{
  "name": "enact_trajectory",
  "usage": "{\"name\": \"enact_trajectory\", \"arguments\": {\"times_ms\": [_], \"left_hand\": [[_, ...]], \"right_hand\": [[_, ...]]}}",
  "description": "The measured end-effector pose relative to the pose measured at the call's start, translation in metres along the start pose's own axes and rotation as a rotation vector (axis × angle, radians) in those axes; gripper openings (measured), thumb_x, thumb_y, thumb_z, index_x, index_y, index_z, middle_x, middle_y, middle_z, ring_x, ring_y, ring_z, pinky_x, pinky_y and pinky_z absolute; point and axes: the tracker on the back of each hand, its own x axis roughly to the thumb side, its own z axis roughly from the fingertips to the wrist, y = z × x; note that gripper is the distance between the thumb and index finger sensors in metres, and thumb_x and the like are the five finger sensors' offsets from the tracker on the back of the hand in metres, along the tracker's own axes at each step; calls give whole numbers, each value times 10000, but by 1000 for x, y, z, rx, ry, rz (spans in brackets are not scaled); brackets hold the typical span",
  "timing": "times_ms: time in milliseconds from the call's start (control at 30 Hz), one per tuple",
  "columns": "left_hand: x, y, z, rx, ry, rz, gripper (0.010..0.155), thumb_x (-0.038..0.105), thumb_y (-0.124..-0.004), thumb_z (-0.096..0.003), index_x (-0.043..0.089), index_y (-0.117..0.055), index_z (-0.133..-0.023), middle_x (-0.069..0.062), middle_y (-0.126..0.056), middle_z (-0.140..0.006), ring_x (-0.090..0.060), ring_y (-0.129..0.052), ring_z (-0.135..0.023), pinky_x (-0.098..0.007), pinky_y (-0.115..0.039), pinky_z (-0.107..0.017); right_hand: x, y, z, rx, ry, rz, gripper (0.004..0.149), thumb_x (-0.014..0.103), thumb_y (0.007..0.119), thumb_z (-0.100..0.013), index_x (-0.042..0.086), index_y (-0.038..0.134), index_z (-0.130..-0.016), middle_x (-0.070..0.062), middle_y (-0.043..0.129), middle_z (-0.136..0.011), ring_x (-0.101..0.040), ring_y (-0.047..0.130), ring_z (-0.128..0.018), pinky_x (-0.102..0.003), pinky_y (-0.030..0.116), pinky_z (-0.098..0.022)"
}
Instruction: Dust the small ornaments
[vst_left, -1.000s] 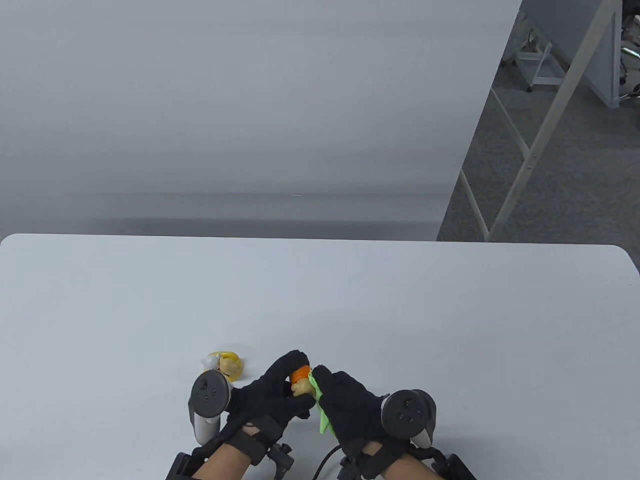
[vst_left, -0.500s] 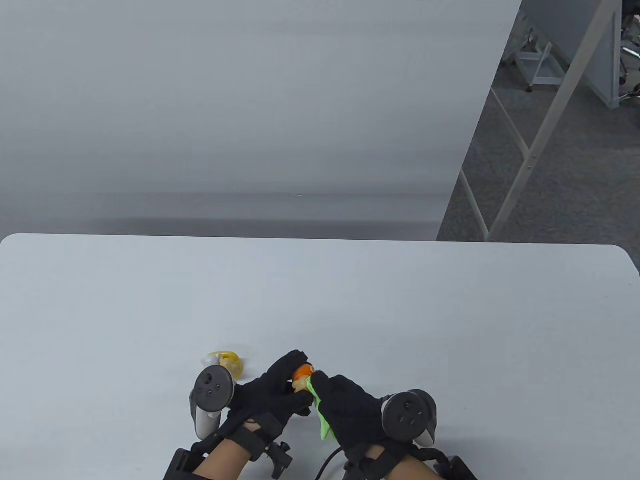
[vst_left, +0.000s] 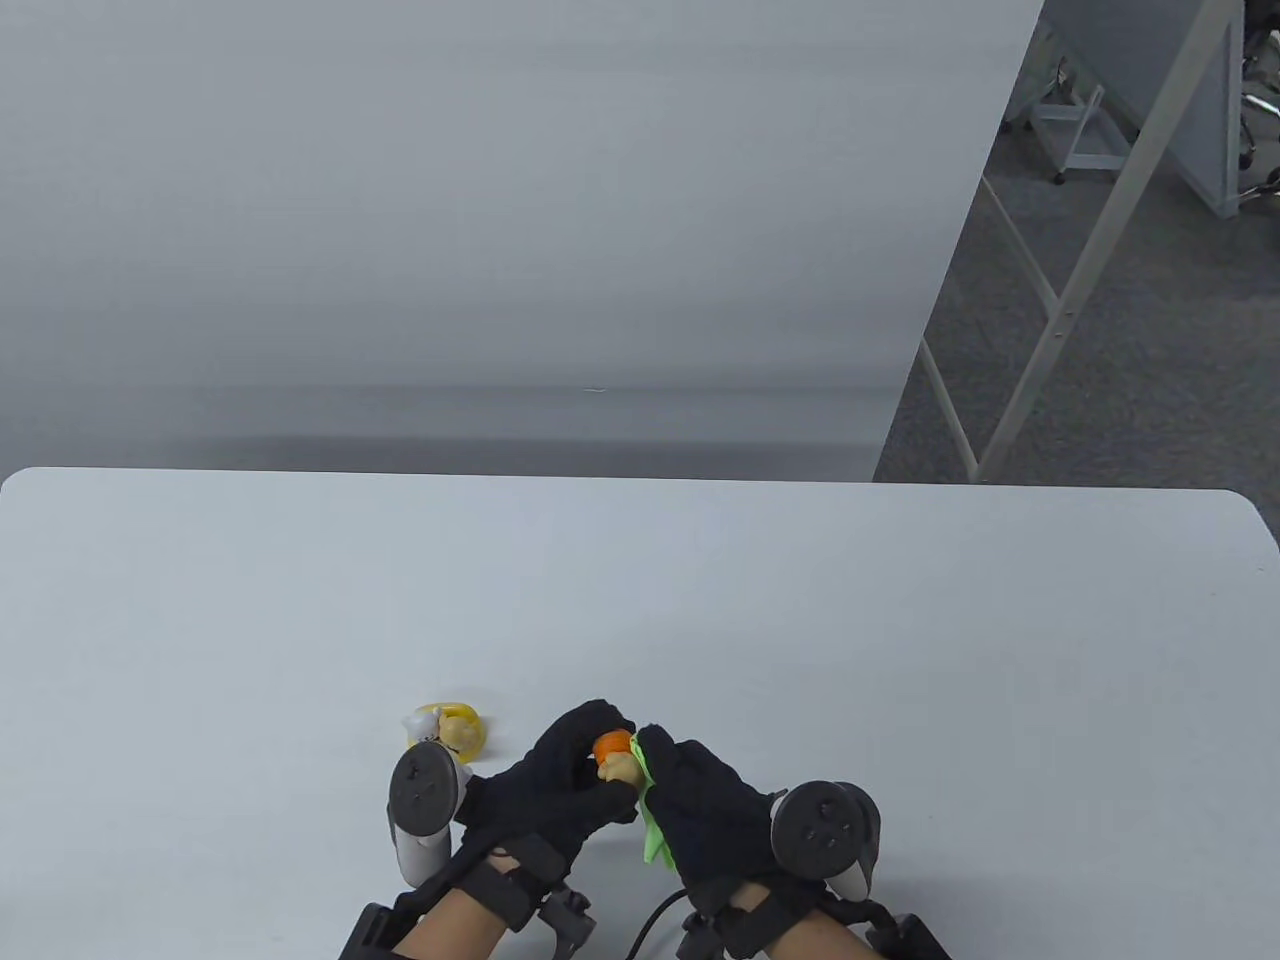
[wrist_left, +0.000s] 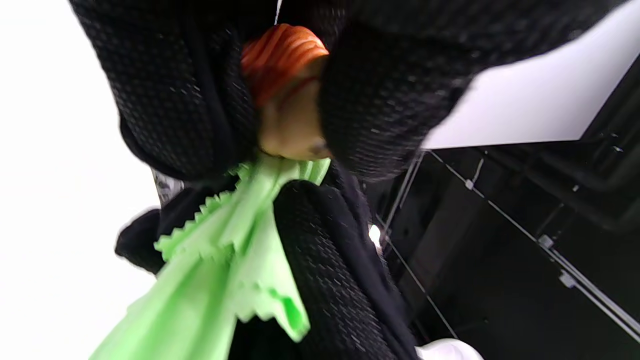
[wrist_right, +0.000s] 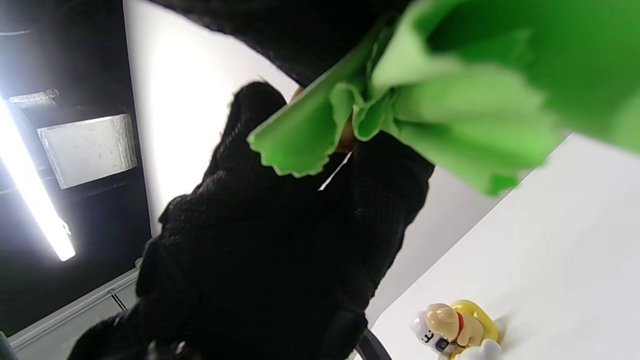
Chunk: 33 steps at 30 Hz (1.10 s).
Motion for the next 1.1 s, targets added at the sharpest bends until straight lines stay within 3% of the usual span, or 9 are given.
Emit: {"name": "enact_trajectory", "arguments": {"times_ms": [133, 200, 267, 367, 533, 633, 800, 1000, 1100], "left_hand": [[-3, -3, -3, -88, 4, 56, 797, 210, -1004, -394, 93, -625, -1084, -399, -587, -1070, -499, -968, -745, -546, -963, -494], [0, -2, -5, -147, -7, -51, 825, 251, -982, -408, 46, -580, -1098, -383, -616, -1071, -474, -997, -727, -516, -974, -484], [5, -3, -6, -180, -1, -159, 957, 300, -967, -425, -65, -422, -1121, -367, -639, -1063, -463, -1041, -705, -466, -1001, -459], [6, -3, -3, -152, -2, -130, 863, 285, -954, -432, -76, -516, -1082, -384, -634, -1056, -518, -1020, -747, -479, -995, -476], [1, 6, 1, 31, 30, -201, 818, 250, -931, -417, -78, -573, -1075, -427, -627, -1041, -519, -1025, -707, -497, -991, -458], [-3, 6, 2, -6, 30, -138, 809, 245, -935, -421, -60, -582, -1082, -422, -624, -1050, -519, -1016, -721, -507, -983, -471], [-1, -10, -3, -183, 20, -97, 810, 245, -943, -418, -57, -589, -1081, -408, -642, -1057, -514, -1022, -728, -512, -984, -482], [-6, 2, -4, 31, 102, -212, 873, 312, -923, -428, -86, -484, -1069, -411, -666, -1002, -433, -1079, -662, -442, -1027, -427], [-14, 19, -4, 32, 160, -239, 905, 371, -967, -467, -74, -432, -1044, -375, -653, -1004, -457, -1066, -677, -437, -1019, -439]], "right_hand": [[-2, -3, -1, -6, 1, 22, 477, 102, 781, -542, -59, 670, -977, -447, 817, -761, -503, 921, -518, -742, 781, -450], [-5, -5, -3, 3, 31, 7, 474, 102, 783, -542, -59, 681, -977, -449, 818, -759, -504, 922, -516, -742, 782, -450], [-8, -8, -5, 17, 72, -16, 473, 99, 782, -544, -60, 681, -978, -451, 813, -761, -507, 917, -517, -745, 775, -451], [-6, -4, -3, 18, 51, 34, 476, 100, 779, -543, -67, 675, -977, -452, 816, -758, -504, 921, -514, -742, 781, -446], [5, 12, 1, 57, -23, 45, 483, 99, 784, -539, -83, 653, -967, -455, 823, -749, -500, 930, -503, -739, 793, -436], [2, 11, 1, 39, 12, 67, 478, 97, 787, -539, -80, 667, -966, -453, 825, -752, -506, 929, -505, -743, 788, -441], [-14, -8, -3, -34, 110, 28, 472, 96, 788, -537, -75, 688, -966, -457, 824, -745, -507, 927, -500, -743, 787, -435], [-2, 6, 1, 42, 35, 38, 478, 95, 790, -535, -86, 671, -961, -457, 831, -743, -502, 935, -496, -740, 797, -432], [3, 9, -1, 71, 17, 81, 468, 106, 797, -536, -55, 705, -966, -442, 837, -752, -497, 938, -507, -737, 796, -444]]}}
